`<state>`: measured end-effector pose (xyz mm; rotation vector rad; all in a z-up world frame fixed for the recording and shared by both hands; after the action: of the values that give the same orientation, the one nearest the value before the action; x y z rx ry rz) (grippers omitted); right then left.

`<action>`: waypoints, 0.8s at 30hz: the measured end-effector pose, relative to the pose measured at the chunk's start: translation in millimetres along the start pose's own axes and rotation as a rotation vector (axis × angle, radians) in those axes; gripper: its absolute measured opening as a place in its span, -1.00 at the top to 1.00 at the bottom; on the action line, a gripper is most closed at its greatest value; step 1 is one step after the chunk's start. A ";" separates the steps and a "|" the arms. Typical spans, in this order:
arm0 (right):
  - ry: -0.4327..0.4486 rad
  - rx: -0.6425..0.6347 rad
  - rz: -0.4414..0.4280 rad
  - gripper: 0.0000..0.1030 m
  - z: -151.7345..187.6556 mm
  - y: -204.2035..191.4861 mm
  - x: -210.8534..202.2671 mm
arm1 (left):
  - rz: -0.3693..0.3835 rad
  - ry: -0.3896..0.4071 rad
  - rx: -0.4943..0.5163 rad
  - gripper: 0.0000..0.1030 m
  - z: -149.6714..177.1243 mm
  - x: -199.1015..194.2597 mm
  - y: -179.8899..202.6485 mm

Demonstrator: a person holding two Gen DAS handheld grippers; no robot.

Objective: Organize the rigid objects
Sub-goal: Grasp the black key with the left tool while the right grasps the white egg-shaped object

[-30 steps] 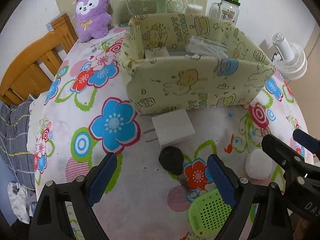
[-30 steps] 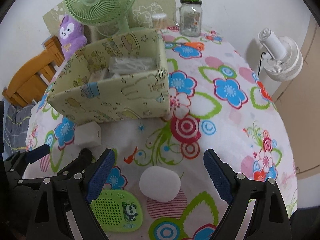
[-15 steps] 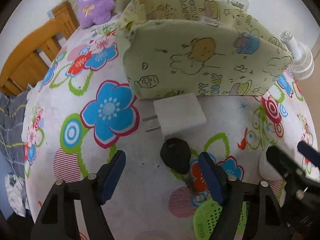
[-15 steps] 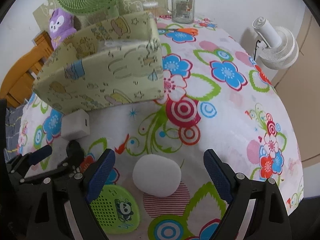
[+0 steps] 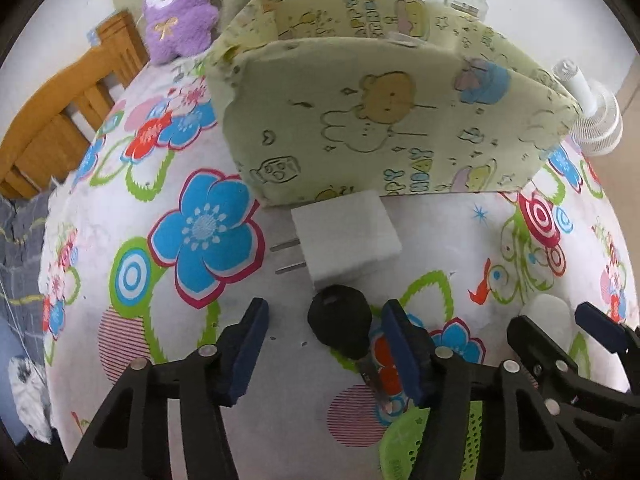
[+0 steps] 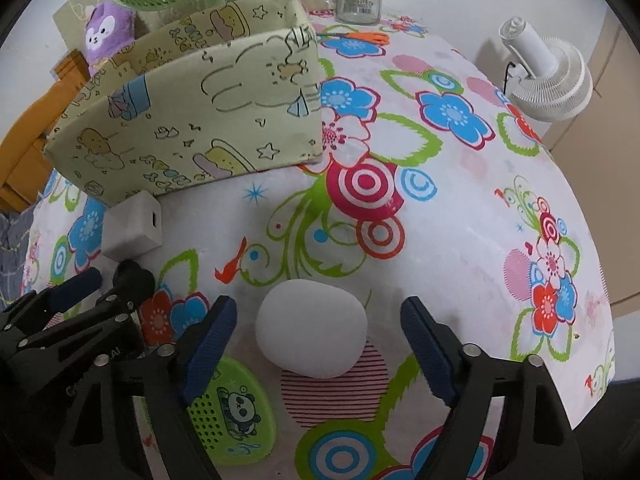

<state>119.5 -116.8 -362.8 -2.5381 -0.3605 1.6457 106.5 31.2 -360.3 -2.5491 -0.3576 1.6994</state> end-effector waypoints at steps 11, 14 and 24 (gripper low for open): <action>-0.012 -0.014 0.046 -0.28 1.6 -1.2 6.2 | 0.028 0.015 0.023 0.35 4.5 -7.0 12.8; -0.006 -0.032 0.038 -0.15 0.3 -7.5 6.3 | 0.029 0.035 0.032 0.36 7.3 -10.0 16.1; -0.007 -0.018 0.026 -0.15 -3.0 -10.5 7.8 | 0.063 0.004 0.002 0.37 8.1 -11.4 15.2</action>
<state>123.7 -104.6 -366.3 -2.5615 -0.3455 1.6683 97.3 13.3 -355.8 -2.5889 -0.2783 1.7134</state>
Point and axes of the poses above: each gripper's, at about its wrist camera, not at the fingertips, and x roughly the way its jaws point, y to its right, z to its underside, the point moved 10 cm from there along x, roughly the way its jaws point, and after that the axes turned 9 degrees about -z, right-handed, at the moved point
